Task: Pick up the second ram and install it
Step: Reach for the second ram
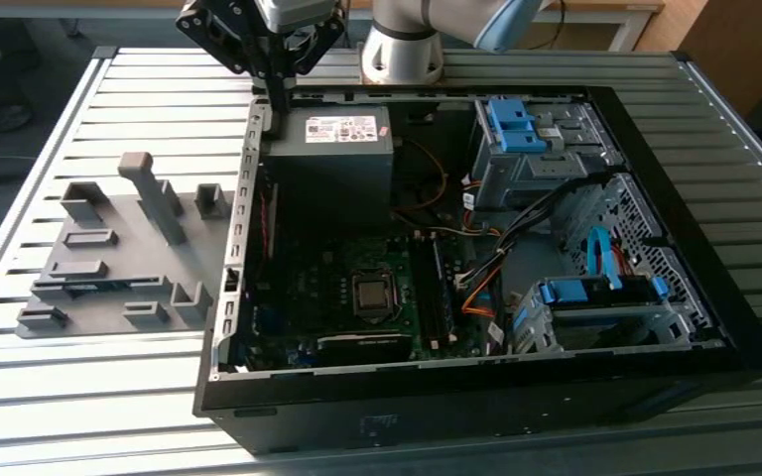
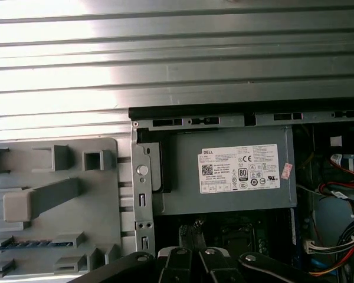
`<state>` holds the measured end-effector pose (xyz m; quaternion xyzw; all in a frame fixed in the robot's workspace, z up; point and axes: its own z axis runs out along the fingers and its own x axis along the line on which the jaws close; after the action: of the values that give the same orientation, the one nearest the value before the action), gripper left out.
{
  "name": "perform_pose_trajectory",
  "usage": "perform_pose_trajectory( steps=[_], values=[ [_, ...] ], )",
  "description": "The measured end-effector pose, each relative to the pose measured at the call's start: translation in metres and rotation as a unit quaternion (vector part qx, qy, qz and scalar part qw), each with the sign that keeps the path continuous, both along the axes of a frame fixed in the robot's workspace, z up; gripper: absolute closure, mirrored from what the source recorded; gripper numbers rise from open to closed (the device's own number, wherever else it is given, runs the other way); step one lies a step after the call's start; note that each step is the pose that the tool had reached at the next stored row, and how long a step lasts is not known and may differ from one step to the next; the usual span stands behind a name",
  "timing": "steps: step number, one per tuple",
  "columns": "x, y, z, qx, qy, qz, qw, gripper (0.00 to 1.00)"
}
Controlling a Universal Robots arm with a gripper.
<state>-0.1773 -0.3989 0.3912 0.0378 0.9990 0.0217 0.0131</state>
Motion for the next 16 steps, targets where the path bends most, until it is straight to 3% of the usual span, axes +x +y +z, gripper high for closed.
perform_pose_trajectory(
  steps=[16],
  values=[
    [-0.0052, 0.0, -0.0002, 0.0, 0.0, 0.0, 1.0, 0.89]
  ],
)
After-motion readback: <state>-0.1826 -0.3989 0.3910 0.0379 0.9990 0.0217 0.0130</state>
